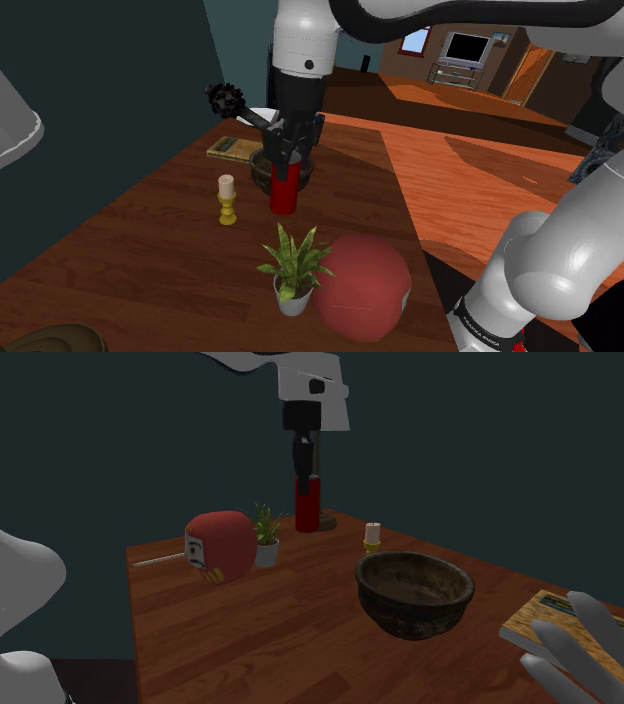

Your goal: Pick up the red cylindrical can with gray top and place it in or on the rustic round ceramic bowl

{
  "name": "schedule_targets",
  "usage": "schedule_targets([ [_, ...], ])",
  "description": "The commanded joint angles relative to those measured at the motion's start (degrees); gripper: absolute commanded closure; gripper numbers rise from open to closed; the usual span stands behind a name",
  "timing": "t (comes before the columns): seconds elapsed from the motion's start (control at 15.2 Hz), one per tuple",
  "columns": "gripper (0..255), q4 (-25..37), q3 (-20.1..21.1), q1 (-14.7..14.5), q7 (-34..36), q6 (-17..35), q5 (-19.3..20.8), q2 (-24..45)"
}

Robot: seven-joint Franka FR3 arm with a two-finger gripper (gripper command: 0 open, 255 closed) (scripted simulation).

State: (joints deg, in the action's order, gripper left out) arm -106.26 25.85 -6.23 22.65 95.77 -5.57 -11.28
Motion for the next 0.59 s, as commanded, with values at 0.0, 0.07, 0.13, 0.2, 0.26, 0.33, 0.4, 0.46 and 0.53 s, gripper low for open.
schedule_targets([
  [0.0,255,2.0,0.1,0.0,0.3,-1.6,0.2,0.4],
  [0.07,255,3.0,0.1,0.0,0.4,-2.4,0.3,0.6],
  [0.13,255,3.9,0.1,0.0,0.4,-3.2,0.3,0.7],
  [0.2,255,4.8,0.1,0.1,0.5,-4.0,0.4,0.9],
  [0.26,255,5.8,0.1,0.1,0.6,-4.8,0.5,1.1],
  [0.33,255,6.8,0.1,0.1,0.7,-5.6,0.6,1.3],
  [0.4,255,7.8,0.1,0.1,0.8,-6.4,0.7,1.5],
  [0.46,255,8.8,0.2,0.1,0.8,-7.2,0.8,1.8],
  [0.53,255,9.0,0.2,0.1,0.9,-7.3,0.8,1.8],
])
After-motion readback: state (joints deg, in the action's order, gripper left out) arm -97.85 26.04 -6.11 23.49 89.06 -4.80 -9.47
